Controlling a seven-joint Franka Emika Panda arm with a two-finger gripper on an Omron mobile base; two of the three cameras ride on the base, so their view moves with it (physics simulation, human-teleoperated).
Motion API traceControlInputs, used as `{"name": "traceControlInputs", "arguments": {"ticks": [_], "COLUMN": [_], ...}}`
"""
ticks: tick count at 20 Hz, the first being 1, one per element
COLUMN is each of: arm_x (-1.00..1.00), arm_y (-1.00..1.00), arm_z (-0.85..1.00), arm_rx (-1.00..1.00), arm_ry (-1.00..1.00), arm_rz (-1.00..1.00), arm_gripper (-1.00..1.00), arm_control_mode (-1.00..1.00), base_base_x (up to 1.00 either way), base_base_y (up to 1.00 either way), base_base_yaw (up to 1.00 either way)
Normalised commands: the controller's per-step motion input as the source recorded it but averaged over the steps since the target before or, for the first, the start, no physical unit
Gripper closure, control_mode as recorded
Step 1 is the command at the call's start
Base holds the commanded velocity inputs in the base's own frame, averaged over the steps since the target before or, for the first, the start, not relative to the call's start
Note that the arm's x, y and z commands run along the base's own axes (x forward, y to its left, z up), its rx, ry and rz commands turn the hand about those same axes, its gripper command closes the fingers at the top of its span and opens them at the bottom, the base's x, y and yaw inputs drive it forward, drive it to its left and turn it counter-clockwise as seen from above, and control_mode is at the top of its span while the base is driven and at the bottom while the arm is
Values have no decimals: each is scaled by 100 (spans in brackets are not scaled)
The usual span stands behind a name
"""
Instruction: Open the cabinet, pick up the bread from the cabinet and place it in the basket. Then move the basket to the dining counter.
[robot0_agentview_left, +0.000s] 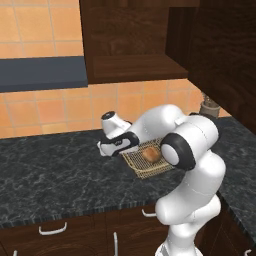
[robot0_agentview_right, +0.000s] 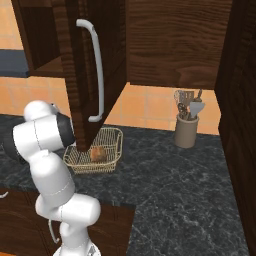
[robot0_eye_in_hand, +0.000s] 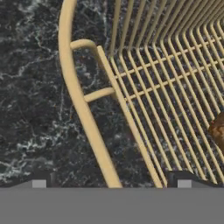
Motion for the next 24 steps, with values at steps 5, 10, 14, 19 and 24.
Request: {"name": "traceControlInputs", "arguments": {"ticks": [5,10,14,19,24], "arm_x": [-9,0,0,0,0], "arm_y": [-8,-34,-28,-1,0], "arm_z": [0,-4,-7,0,0], "arm_rx": [-6,-3,0,0,0], "arm_ry": [-3,-3,0,0,0], "arm_rz": [0,0,0,0,0], "arm_gripper": [-100,-100,-100,100,100], "arm_control_mode": [-100,-100,-100,-100,-100], "base_base_x": [0,0,0,0,0], "base_base_y": [0,0,0,0,0], "base_base_yaw": [0,0,0,0,0]}}
